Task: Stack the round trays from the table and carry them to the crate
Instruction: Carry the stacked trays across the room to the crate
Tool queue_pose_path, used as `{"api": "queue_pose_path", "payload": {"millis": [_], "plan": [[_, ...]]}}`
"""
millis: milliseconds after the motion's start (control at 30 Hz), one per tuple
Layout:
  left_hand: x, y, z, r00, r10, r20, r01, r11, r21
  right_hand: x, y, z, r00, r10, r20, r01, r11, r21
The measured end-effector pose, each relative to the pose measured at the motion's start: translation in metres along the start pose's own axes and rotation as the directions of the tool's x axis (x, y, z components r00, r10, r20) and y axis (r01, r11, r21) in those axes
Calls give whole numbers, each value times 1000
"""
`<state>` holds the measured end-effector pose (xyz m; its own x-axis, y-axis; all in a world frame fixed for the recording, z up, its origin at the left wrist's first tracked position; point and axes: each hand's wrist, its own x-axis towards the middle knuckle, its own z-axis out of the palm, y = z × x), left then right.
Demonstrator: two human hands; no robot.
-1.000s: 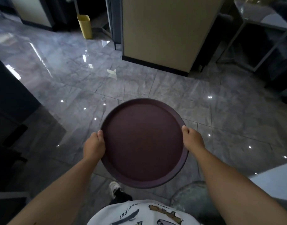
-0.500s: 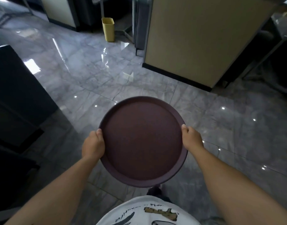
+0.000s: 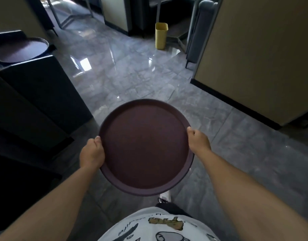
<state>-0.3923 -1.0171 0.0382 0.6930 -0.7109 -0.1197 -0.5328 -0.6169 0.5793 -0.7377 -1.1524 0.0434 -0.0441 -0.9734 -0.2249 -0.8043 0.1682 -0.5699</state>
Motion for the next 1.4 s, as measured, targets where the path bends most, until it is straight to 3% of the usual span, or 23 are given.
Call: {"api": "queue_pose_path", "payload": {"millis": [400, 1000, 1400], "plan": [[119, 85, 30, 998, -44, -45, 44, 999, 0, 157, -64, -21, 997, -51, 61, 48, 998, 41], [377, 141, 31, 998, 45, 41, -42, 997, -63, 331, -207, 29, 999, 9, -42, -12, 996, -86], [530, 169, 59, 994, -109, -7, 109, 993, -33, 514, -300, 77, 990, -118, 84, 128, 983, -132]]}}
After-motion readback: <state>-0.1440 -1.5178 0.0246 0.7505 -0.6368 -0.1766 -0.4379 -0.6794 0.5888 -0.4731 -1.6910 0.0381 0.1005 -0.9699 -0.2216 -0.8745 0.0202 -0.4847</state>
